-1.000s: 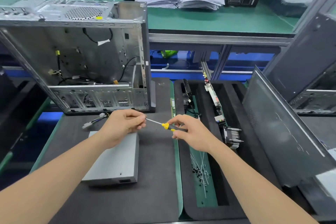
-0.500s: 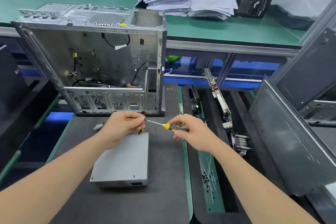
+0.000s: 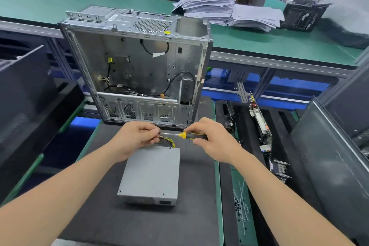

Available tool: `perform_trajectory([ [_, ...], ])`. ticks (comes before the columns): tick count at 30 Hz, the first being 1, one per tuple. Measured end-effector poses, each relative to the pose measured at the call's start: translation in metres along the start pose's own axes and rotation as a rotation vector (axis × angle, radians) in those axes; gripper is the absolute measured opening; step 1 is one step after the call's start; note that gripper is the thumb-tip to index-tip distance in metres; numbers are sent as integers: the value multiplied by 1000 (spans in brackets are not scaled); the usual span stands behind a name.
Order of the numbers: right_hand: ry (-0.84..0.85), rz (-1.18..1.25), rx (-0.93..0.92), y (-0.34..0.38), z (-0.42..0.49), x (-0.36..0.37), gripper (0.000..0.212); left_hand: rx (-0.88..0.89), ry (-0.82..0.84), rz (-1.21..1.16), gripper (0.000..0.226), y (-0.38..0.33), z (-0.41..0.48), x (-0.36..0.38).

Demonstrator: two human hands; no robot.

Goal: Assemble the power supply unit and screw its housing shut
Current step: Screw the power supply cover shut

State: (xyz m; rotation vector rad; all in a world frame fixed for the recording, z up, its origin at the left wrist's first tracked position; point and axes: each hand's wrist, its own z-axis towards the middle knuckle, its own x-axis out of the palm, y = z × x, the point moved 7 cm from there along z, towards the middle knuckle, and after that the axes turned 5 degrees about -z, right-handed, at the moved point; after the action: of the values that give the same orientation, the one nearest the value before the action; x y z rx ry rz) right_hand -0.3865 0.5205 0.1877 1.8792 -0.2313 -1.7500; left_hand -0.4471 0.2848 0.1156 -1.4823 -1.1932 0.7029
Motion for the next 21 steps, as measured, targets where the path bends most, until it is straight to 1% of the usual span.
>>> perform_trajectory([
  [7, -11, -32, -45, 24, 10, 4, 37, 13, -31, -29, 8, -1, -11, -21],
  [9, -48, -68, -70, 34, 13, 4, 39, -5, -38, -74, 10, 2, -14, -27],
  [11, -105, -77, -111, 47, 15, 2, 35, -13, -46, -109, 12, 5, -17, -34],
  [13, -162, 15, -88, 56, 19, 0, 24, 2, -70, -86, 11, 6, -20, -41],
  [15, -213, 238, 28, 60, 23, -3, 12, 14, -89, -65, 12, 7, -23, -45],
  [17, -270, 380, 106, 63, 27, -4, 12, 20, -80, -72, 16, 10, -25, -47],
  [19, -314, 389, 133, 69, 31, -6, 13, 53, -73, -91, 18, 10, -28, -49],
  [21, -337, 381, 141, 74, 36, -9, 12, 136, -80, -26, 17, 5, -30, -53],
])
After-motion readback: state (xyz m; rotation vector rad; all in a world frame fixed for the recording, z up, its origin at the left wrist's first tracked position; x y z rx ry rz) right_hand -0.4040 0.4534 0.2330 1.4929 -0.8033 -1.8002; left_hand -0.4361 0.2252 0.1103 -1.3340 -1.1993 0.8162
